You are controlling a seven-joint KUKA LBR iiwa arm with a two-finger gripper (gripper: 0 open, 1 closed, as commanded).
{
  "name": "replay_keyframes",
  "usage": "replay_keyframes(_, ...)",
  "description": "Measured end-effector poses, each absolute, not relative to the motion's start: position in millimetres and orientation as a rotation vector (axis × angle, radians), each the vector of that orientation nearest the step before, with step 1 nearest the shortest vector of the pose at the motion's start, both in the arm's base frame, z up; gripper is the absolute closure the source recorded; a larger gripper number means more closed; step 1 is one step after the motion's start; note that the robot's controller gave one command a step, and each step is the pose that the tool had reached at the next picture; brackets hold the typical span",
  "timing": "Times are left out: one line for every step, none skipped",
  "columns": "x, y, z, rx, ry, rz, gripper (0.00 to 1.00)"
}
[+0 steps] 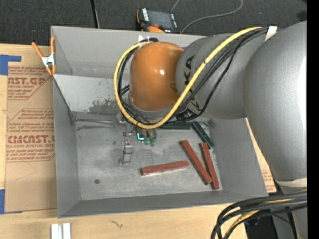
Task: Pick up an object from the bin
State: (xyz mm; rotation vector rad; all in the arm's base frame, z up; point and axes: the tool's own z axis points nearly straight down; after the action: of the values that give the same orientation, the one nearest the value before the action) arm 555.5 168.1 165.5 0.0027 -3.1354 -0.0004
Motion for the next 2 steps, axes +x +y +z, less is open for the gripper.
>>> replay_keyframes(525.2, 73.3, 92.3, 0.414, -3.11, 0.003, 0.0)
replay_keyframes(496.9, 39.1, 69.7, 0.576, -3.088, 0.0, 0.0)
